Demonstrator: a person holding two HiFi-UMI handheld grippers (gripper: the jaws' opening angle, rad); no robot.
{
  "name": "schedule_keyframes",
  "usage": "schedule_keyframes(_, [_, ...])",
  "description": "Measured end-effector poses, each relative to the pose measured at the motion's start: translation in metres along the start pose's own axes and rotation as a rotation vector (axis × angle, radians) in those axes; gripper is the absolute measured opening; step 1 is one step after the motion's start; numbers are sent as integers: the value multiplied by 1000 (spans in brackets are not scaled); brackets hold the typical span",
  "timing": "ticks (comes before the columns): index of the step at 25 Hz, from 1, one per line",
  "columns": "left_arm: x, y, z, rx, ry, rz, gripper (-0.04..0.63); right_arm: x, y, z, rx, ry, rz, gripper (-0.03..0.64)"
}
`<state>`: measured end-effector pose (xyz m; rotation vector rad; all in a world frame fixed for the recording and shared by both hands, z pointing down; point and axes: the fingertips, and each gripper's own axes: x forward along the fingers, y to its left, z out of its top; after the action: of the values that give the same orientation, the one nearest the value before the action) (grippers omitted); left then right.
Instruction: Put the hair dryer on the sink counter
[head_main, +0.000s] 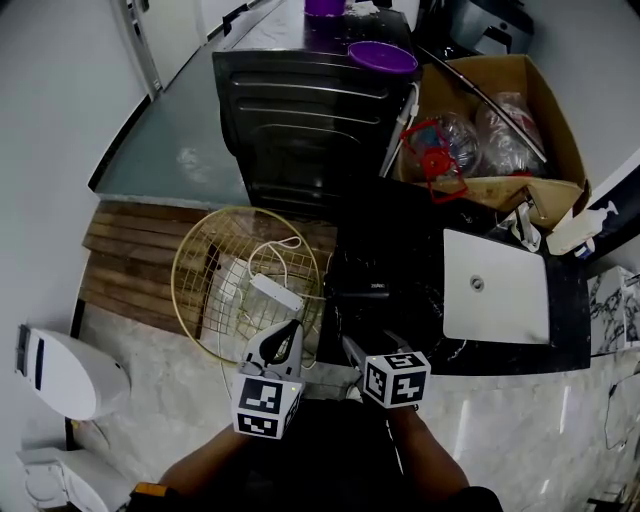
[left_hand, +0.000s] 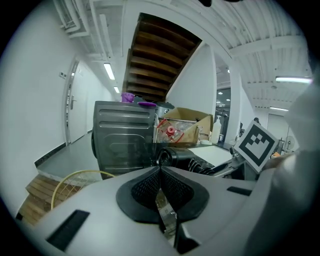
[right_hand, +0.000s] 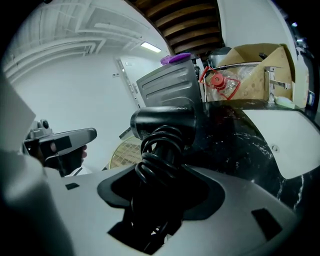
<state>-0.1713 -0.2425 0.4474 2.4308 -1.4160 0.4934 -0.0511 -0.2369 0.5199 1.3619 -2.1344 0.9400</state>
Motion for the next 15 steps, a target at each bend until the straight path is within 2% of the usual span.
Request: schedule_keyframes(15, [5,-9,-12,-11,23,-16,11,8,-12,-11,-67,89,-30,262])
